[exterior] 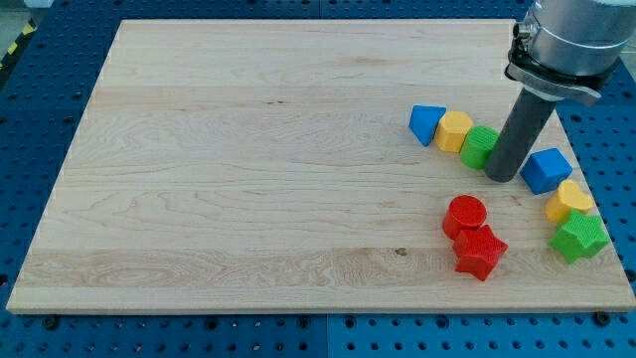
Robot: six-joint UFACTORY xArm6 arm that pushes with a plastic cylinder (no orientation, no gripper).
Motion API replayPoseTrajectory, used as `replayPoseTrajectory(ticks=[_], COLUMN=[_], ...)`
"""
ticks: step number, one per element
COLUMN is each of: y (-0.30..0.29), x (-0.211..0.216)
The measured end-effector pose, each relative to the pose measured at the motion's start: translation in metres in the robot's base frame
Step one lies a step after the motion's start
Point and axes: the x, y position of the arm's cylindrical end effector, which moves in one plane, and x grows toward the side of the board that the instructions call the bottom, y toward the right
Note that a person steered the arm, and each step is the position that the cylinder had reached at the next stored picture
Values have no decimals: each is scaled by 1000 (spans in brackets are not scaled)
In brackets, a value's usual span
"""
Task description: Move the green circle to the top of the blue cube
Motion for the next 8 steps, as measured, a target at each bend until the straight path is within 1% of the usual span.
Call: replayPoseTrajectory(ticks=[1,2,4,5,7,8], y=[0,10,49,55,49,15], x=[-28,-46,-45,-41,-39,-46])
